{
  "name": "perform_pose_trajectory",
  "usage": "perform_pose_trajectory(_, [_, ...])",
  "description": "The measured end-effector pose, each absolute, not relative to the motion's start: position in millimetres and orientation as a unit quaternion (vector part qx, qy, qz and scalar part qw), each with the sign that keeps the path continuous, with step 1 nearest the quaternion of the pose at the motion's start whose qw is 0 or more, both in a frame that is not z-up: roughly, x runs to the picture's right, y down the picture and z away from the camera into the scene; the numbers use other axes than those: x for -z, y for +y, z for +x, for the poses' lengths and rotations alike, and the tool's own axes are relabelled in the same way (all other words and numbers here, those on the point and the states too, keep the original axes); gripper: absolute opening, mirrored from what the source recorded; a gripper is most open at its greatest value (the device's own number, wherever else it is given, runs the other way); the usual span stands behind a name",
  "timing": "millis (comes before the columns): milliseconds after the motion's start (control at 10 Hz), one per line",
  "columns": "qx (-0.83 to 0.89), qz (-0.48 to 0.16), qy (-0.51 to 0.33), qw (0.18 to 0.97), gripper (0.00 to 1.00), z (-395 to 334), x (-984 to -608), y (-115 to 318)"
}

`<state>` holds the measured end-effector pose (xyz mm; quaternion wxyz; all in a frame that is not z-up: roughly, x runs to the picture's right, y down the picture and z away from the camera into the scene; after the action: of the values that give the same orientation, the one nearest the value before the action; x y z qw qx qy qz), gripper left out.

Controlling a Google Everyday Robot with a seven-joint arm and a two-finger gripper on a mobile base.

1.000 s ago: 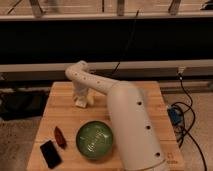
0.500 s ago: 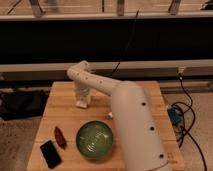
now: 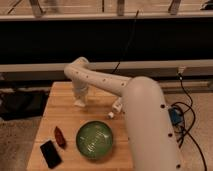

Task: Place the white sponge in the ceramic bowl

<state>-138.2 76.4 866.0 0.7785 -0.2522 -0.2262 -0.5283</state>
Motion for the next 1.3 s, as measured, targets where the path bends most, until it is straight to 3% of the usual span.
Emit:
perform_pose_trajectory(700, [0.519, -0.256, -0.233, 0.781, 0.0, -107, -767, 127])
perform_pose_trajectory(1100, [0.494, -0.269, -0.244, 0.79, 0.02, -78, -730, 160])
perform_pose_trajectory(1300, [0.48, -0.272, -0.259, 0.792, 0.21, -73, -716, 183])
